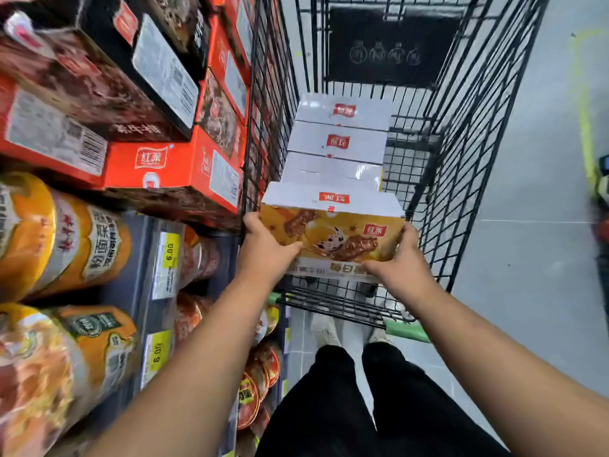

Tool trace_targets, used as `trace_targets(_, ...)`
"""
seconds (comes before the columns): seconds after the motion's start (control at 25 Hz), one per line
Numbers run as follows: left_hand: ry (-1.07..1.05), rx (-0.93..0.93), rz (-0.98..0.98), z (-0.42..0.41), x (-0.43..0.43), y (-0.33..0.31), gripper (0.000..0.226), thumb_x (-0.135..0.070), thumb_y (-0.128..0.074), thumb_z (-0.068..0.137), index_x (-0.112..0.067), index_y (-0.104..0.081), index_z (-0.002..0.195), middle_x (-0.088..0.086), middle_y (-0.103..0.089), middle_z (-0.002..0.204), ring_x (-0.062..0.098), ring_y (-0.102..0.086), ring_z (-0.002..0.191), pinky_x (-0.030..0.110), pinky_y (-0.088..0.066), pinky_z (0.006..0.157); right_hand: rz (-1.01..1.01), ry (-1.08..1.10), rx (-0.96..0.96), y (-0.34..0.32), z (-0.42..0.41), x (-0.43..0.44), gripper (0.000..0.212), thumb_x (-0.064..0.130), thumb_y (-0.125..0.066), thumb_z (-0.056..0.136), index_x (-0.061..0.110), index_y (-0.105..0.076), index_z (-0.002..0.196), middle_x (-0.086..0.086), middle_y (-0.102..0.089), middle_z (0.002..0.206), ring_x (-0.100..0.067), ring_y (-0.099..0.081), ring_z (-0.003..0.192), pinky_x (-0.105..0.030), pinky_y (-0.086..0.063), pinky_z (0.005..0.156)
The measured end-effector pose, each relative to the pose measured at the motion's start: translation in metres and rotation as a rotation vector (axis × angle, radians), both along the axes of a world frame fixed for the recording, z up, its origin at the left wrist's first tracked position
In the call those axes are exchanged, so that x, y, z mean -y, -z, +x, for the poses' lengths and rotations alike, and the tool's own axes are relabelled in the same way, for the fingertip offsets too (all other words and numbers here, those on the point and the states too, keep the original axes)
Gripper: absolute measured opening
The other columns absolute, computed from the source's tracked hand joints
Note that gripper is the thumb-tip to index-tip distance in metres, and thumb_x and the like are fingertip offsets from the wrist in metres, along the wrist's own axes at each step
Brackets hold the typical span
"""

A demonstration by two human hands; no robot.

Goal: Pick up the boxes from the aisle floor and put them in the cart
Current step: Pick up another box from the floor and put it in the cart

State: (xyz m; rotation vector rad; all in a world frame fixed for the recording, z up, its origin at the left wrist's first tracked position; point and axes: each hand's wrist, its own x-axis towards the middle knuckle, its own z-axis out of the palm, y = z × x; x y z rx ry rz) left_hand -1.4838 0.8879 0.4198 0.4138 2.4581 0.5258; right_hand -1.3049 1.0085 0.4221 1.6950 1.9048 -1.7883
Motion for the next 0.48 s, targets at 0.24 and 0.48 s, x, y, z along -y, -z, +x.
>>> trace_targets(0.24,-0.030,0.039,-0.037,-0.016,-0.002,0.050,0.073,-0.034,-0.080,0.076,-0.010,-0.029,0.122,0.014,-0.058,0.117,0.034,-0.059,0.103,0.039,-0.050,0.083,0.089,0.122,0.109,0.047,-0.013,0.016,0.067,0.005,-0.071,0.077,0.015,-0.028,0.127,0.000,-0.053,0.104,-0.015,-0.055,0.086,-0.018,-0.040,0.062)
trace_targets(0.48,0.059,-0.009,-0.044,-0.017,0.012,0.070,0.068,-0.031,-0.079,0.072,-0.003,-0.037,0.116,0.014,-0.048,0.118,0.034,-0.051,0.108,0.042,-0.046,0.089,-0.011,0.227,0.158,0.083,-0.005,0.028,0.047,0.002,-0.064,0.083,0.012,-0.029,0.113,0.006,-0.047,0.088,-0.010,-0.052,0.077,-0.019,-0.041,0.058)
